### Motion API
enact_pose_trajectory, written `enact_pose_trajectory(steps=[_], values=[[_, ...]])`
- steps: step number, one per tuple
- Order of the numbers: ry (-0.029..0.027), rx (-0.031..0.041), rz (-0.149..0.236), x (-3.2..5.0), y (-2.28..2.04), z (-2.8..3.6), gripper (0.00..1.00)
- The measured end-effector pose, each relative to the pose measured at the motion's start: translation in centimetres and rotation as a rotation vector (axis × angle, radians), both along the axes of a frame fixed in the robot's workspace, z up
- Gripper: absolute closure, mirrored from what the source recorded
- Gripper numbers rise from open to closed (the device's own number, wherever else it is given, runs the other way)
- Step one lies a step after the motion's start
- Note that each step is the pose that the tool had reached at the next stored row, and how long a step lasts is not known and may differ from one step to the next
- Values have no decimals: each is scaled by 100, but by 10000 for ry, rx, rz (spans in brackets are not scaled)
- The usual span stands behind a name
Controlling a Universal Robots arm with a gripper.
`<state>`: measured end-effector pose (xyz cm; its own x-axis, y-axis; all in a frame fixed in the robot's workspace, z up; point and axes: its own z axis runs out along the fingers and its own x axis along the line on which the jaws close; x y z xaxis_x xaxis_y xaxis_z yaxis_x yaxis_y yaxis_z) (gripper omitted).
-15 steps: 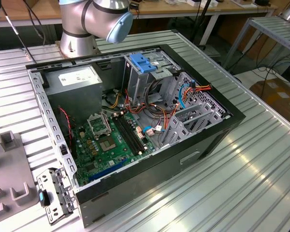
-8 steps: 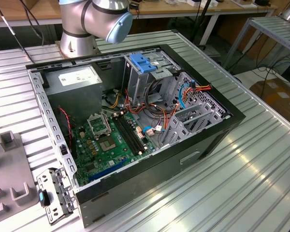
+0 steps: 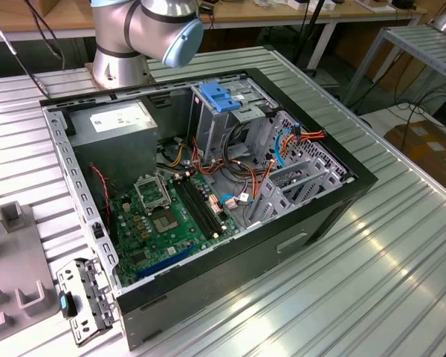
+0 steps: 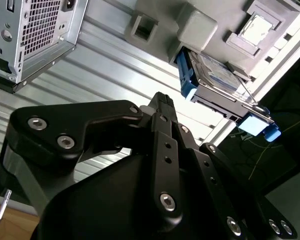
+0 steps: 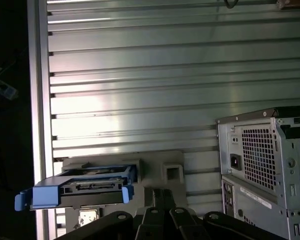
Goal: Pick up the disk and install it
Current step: 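Reach for the disk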
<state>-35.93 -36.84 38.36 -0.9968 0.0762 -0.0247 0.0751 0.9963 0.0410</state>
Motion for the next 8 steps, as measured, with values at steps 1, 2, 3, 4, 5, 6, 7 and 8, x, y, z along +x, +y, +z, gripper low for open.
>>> enact_pose_trajectory(steps=[1,2,3,4,5,6,7,8], values=[[-1,-3,0,-27,0,-2,89],[0,-3,0,-48,-1,-2,89],[0,-3,0,-63,-2,-3,89],[0,-3,0,-81,-3,-3,89],[0,-2,1,-97,-4,-3,89],[0,-3,1,-129,-7,-3,89],[0,-3,1,-169,-12,-4,89],[0,-2,0,-218,-19,-5,89]])
